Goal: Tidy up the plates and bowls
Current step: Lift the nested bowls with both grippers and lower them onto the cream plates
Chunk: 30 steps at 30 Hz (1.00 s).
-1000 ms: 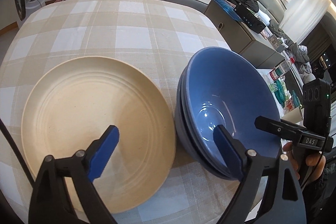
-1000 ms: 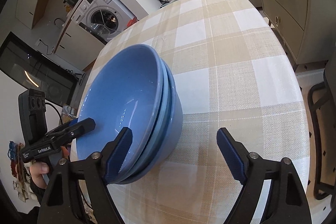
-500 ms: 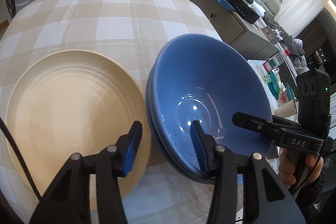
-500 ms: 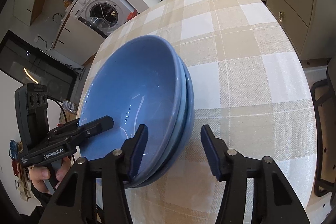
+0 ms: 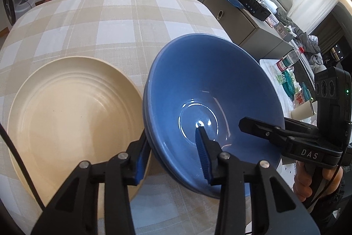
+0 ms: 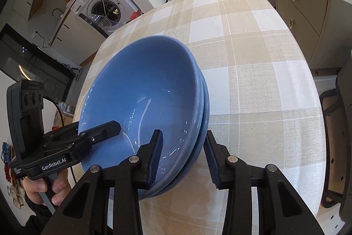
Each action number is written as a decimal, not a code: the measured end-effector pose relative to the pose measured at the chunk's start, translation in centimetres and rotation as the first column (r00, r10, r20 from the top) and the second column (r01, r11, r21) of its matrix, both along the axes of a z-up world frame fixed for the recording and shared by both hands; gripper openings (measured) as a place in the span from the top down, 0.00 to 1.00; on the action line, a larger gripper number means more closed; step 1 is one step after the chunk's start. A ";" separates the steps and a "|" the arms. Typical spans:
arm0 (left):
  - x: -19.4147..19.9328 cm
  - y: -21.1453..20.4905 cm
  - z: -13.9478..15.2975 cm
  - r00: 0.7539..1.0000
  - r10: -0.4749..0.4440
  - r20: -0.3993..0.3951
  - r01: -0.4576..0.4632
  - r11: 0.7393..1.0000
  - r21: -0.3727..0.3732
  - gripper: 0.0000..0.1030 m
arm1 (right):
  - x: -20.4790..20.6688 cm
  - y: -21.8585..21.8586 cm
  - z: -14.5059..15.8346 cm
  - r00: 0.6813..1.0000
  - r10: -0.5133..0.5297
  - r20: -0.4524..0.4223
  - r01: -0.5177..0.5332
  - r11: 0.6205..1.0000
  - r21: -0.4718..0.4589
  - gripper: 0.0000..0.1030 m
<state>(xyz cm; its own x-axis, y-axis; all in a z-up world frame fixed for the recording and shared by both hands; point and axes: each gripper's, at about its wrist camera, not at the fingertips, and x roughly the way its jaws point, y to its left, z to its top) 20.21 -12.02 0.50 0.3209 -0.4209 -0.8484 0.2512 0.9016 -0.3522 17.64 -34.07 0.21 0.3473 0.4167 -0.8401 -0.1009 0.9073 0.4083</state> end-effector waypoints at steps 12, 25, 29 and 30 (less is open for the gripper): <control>-0.3 -0.1 0.7 1.000 -0.005 0.009 0.005 1.000 0.006 0.63 | 0.3 -0.1 0.5 1.000 -0.017 -0.014 0.017 1.000 -0.006 0.63; -0.9 0.0 2.8 0.998 -0.009 0.057 0.009 1.000 -0.001 0.63 | 0.2 0.1 2.5 1.000 -0.014 0.023 0.015 0.999 -0.033 0.63; -1.2 0.2 3.6 0.997 -0.009 0.073 0.009 1.000 -0.004 0.63 | 0.0 0.2 3.3 0.999 -0.014 0.039 0.016 0.999 -0.039 0.63; -1.3 0.3 3.8 0.997 -0.008 0.078 0.008 1.000 -0.005 0.63 | -0.1 0.4 3.5 0.999 -0.012 0.044 0.014 0.999 -0.043 0.63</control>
